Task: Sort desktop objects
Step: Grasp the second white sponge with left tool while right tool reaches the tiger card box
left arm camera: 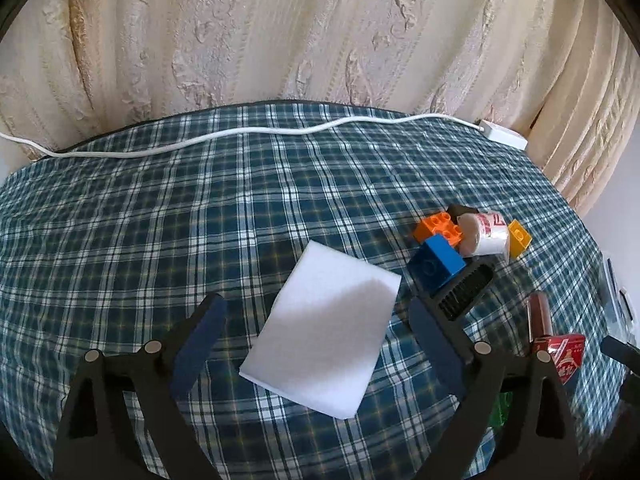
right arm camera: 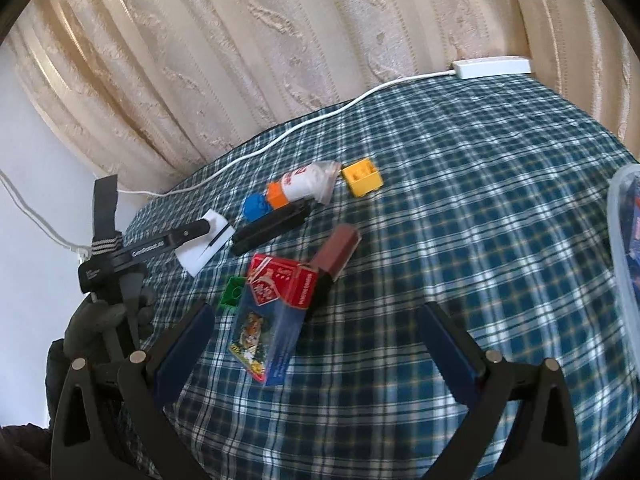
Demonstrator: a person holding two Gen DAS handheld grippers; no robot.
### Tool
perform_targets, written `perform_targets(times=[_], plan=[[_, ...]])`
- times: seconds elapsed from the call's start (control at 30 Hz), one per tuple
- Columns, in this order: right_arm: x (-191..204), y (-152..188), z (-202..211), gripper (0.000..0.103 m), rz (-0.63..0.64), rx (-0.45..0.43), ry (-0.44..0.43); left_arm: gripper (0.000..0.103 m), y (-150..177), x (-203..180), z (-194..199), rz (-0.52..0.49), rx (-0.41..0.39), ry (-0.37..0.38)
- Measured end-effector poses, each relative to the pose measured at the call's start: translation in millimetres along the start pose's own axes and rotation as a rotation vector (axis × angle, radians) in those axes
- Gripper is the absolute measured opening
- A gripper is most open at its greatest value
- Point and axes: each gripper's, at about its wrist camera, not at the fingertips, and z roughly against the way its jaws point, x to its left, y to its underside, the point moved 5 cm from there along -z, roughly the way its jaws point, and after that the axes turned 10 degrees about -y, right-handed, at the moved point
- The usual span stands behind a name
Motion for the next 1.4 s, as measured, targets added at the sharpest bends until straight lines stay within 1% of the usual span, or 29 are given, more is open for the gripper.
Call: perform_targets(times=[0.2, 0.3, 0.37, 0.43, 0.57, 0.63, 0.8, 0.93, 1.0, 1.1, 1.23, 1.3, 1.37, 1.4], plan=[[10.9, 3.5, -16.3, 0.102, 0.017, 0.029, 0.006, 0.095, 2.2, -3.9, -7.5, -0.022, 0.030, 0.005], [16.1, 4.4, -23.5, 0.102, 0.030, 0.040, 0.019, 0.095, 2.5, -0.4, -9.7, 0.007, 0.042, 0.033], [18.8, 4.9, -27.5, 0.102, 0.038, 0.046, 0.032, 0.093, 4.5, 3.9, -12.0, 0.030, 0.056, 0.026], [20.2, 5.2, -30.8, 0.102, 0.045, 0.050, 0.042, 0.088, 5.1, 6.1, -10.5, 0.029, 0.047, 0.000], [20.9, 5.2, -36.0, 0.102, 0.046, 0.056, 0.067, 0.086, 8.4, 4.0, -9.7, 0.006, 0.040, -0.029], [20.3, 4.8, -38.9, 0.102, 0.047, 0.056, 0.088, 0.075, 8.6, -0.6, -8.1, -0.008, 0.031, -0.021], [23.7, 5.2, -46.9, 0.102, 0.049, 0.071, 0.094, 0.073, 5.1, -10.9, -7.4, -0.017, 0.010, -0.036], [31.9, 6.0, -55.6, 0.102, 0.075, 0.089, 0.113, 0.073, 0.8, -15.1, -0.8, -0.005, -0.018, -0.031], [36.6, 7.0, -60.7, 0.102, 0.095, 0.097, 0.131, 0.073, -2.5, -17.0, 2.3, 0.004, -0.032, -0.027], [41.4, 9.4, -69.3, 0.102, 0.135, 0.108, 0.182, 0.073, -2.7, -15.0, 8.6, 0.009, -0.043, -0.018], [40.2, 12.9, -78.2, 0.102, 0.188, 0.111, 0.289, 0.073, 0.0, -11.0, 14.1, 0.016, -0.048, -0.010], [37.8, 13.7, -81.3, 0.100, 0.203, 0.115, 0.320, 0.073, 1.0, -9.9, 15.9, 0.019, -0.049, -0.006], [35.0, 14.8, -81.8, 0.090, 0.204, 0.119, 0.327, 0.073, 0.5, -9.2, 16.6, 0.022, -0.050, -0.001], [33.5, 15.8, -80.1, 0.086, 0.200, 0.123, 0.328, 0.073, 0.5, -9.5, 16.7, 0.024, -0.049, 0.001]])
